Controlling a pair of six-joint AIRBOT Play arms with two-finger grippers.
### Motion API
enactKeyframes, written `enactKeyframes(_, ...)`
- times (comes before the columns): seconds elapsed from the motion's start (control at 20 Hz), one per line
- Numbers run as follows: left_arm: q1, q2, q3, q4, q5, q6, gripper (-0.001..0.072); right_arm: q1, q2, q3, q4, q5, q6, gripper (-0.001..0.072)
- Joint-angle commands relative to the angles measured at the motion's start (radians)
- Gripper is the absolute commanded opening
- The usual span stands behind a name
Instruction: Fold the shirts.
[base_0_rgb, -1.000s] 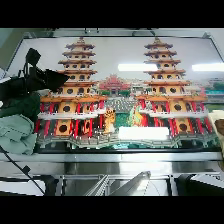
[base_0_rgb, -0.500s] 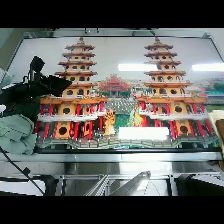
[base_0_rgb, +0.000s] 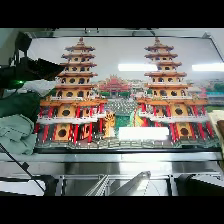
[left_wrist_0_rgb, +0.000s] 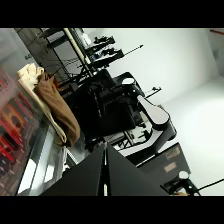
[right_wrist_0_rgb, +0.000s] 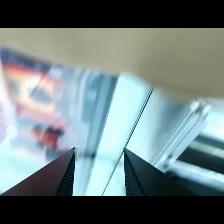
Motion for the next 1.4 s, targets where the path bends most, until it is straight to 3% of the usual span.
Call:
enactKeyframes(0.0, 0.000, 0.000, 0.050, 0.000, -0.007, -0.002, 0.0005, 0.009, 0.013, 0.000, 0.136, 0.081, 0.037, 0.0343)
enactKeyframes(0.05, 0.000, 0.000, 0.045, 0.000, -0.002, -0.001, 0.0004, 0.023, 0.016, 0.000, 0.223, 0.071, 0.020, 0.0340)
enactKeyframes(0.1, 0.000, 0.000, 0.041, 0.000, 0.003, -0.001, 0.0003, 0.048, 0.018, 0.000, 0.322, 0.049, -0.019, 0.0291)
enactKeyframes(0.15, 0.000, 0.000, 0.041, 0.001, 0.011, 0.003, -0.0004, 0.081, 0.023, -0.001, 0.408, 0.023, -0.064, 0.0011)
enactKeyframes(0.35, -0.002, 0.008, 0.041, 0.005, 0.016, -0.006, -0.0006, 0.321, 0.072, -0.002, 0.608, -0.124, -0.169, 0.0022)
enactKeyframes(0.5, -0.030, 0.103, -0.014, 0.132, 0.041, -0.058, -0.0006, 0.609, 0.143, -0.002, 0.680, -0.166, -0.238, 0.0022)
enactKeyframes(0.7, -0.106, 0.361, -0.350, 0.241, 0.163, -0.061, -0.0005, 1.137, 0.247, -0.026, 0.622, -0.322, -0.278, 0.0022)
enactKeyframes(0.9, -0.179, 0.534, -0.677, 0.293, 0.268, -0.061, -0.0005, 1.604, 0.261, -0.155, 0.475, -0.617, -0.268, 0.0022)
enactKeyframes(1.05, -0.204, 0.608, -0.797, 0.315, 0.351, -0.061, -0.0003, 1.718, 0.227, -0.249, 0.474, -0.745, -0.261, 0.0022)
enactKeyframes(1.35, -0.202, 0.632, -0.819, 0.306, 0.382, -0.063, -0.0002, 1.714, 0.201, -0.250, 0.491, -0.736, -0.261, 0.0023)
